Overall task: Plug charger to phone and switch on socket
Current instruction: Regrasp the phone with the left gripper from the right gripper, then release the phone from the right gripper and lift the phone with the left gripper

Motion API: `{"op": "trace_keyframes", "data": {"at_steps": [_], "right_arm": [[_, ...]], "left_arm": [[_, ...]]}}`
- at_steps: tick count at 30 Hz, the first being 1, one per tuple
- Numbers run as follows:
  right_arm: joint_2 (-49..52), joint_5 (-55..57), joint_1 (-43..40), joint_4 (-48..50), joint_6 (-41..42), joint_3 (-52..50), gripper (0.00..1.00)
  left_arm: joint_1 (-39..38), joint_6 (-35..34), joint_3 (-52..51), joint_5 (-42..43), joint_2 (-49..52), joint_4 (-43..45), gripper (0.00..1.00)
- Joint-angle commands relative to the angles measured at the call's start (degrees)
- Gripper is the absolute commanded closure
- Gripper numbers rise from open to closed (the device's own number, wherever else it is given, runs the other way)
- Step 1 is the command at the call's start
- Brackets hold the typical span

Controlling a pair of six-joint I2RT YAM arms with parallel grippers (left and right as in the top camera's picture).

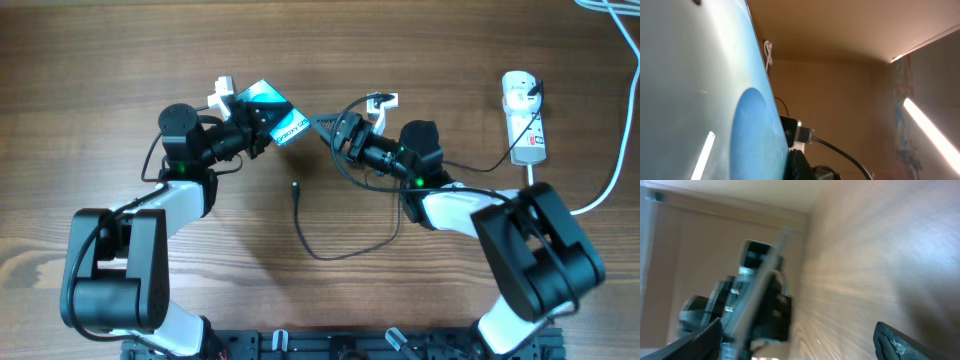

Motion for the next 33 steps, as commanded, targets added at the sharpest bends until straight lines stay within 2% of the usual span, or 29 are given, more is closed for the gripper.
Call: {"op": "trace_keyframes", "data": {"at_steps": [1,8,13,17,27,33], "right_arm": [[-6.97,0.81,-0.42,-10.67,-10.73,-0.31,0.02],[-20.59,8.87,-0.39,-35.23,-23.02,-0.31,0.0],[-29.0,14.99,-0.39,-48.92,-29.03,-0.31,0.0],[-34.62,19.41,-0.39,-57.7,-32.76,-0.31,0.0],[-39.52,23.89,-0.39,-69.18,-37.79,-0.31,0.0],[-39.52,25.46,-0.39,-71.01,-37.77,-0.31,0.0]], "left_arm": [[1.14,2.19,1.01,5.31,-1.68,0.55,0.96],[1.44,2.21,2.78,6.99,1.31,0.35,0.96],[0.76,1.49,7.8,10.36,6.64,-0.31,0.96],[0.09,-1.81,13.53,12.46,9.88,-0.48,0.96],[-0.35,-2.73,30.03,19.3,15.85,-13.81,0.96],[-1.97,-2.69,33.66,21.03,17.62,-14.32,0.96]]}}
